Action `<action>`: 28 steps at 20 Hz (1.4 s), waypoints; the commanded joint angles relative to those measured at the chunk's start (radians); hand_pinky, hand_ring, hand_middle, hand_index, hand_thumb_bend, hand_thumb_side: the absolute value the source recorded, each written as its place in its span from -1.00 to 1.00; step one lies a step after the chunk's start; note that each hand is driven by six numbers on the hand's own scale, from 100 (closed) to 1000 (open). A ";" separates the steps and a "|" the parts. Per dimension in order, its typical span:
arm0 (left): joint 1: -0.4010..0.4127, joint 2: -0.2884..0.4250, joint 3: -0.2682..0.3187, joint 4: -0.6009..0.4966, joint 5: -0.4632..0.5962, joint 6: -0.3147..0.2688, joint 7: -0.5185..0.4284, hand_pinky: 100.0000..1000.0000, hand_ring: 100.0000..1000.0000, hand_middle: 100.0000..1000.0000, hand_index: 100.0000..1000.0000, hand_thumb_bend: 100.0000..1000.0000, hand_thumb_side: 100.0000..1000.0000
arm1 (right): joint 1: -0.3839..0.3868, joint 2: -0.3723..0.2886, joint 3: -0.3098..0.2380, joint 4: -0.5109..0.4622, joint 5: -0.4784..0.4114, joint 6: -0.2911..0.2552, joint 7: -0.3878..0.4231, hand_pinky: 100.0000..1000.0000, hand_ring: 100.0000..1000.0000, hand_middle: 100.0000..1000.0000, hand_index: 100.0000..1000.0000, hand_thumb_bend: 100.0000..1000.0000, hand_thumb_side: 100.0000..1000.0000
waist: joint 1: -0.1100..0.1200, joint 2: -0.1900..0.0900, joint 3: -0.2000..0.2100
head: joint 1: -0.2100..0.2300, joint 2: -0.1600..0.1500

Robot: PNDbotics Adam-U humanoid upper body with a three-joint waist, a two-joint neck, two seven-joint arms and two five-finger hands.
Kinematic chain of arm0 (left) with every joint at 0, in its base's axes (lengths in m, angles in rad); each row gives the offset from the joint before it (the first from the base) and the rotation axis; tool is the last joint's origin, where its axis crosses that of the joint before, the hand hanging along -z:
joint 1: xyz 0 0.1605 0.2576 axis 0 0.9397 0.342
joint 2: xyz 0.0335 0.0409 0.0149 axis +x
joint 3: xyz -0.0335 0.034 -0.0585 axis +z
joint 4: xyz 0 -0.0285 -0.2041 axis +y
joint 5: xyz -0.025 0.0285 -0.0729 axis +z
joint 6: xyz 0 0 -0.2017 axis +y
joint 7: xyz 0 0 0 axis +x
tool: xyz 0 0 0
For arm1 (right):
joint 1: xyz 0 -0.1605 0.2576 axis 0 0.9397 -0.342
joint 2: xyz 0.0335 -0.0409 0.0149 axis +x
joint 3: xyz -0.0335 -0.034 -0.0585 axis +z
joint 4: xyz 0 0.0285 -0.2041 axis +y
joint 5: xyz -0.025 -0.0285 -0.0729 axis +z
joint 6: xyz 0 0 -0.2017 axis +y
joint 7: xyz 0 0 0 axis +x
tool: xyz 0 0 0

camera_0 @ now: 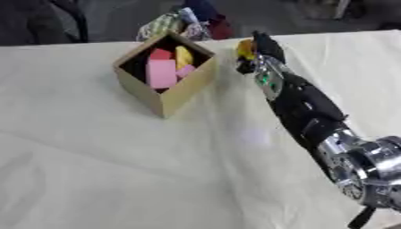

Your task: Pick up objects on the table and place them in the box.

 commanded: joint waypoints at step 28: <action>-0.015 -0.003 -0.002 -0.022 -0.002 -0.008 -0.010 0.20 0.03 0.09 0.60 -1.00 -0.02 | -0.046 0.187 0.152 -0.249 0.126 -0.309 0.081 0.36 -0.02 -0.43 -0.07 -1.00 -0.90 | -0.017 -0.064 -0.025 | -0.036 0.008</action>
